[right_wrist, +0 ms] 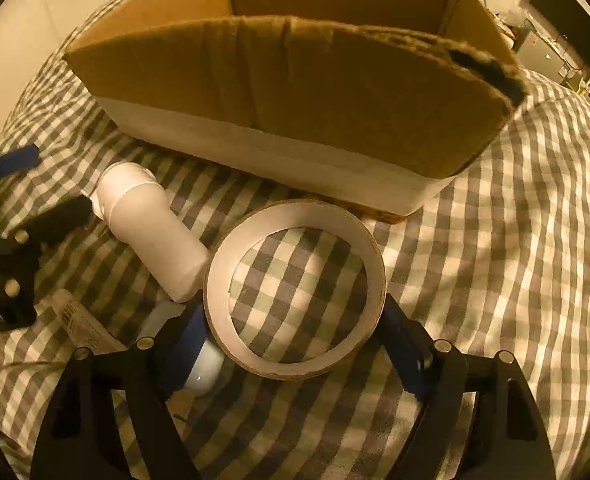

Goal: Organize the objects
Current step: 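Grasp the tape roll with the right gripper while the left grasps the white hair dryer, then carry tape roll and hair dryer into the box and release both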

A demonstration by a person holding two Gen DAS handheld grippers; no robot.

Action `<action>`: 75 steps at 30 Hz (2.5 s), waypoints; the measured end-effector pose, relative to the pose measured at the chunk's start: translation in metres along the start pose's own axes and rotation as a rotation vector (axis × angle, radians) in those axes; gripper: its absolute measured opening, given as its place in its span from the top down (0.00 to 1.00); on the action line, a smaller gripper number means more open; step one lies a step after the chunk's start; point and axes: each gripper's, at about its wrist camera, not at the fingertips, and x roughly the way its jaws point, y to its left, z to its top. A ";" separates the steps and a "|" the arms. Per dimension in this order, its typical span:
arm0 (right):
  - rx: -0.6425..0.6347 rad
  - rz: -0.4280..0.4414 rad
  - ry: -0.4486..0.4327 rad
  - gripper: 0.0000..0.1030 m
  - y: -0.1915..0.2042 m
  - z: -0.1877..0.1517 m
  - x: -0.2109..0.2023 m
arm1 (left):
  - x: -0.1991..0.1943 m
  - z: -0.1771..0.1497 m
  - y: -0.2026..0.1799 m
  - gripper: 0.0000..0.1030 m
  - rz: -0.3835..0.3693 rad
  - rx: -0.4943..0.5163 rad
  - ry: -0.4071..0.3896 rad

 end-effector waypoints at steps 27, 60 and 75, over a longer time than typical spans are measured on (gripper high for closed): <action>0.210 0.046 -0.229 0.22 -0.041 -0.006 -0.056 | 0.052 0.017 -0.075 0.00 -0.112 0.115 0.139; 0.143 -0.097 -0.262 0.22 -0.010 -0.021 -0.133 | -0.076 0.029 -0.006 0.01 -0.177 -0.040 -0.060; 0.164 0.027 -0.400 0.22 -0.023 0.094 -0.183 | -0.091 0.139 0.006 0.01 -0.112 -0.015 -0.187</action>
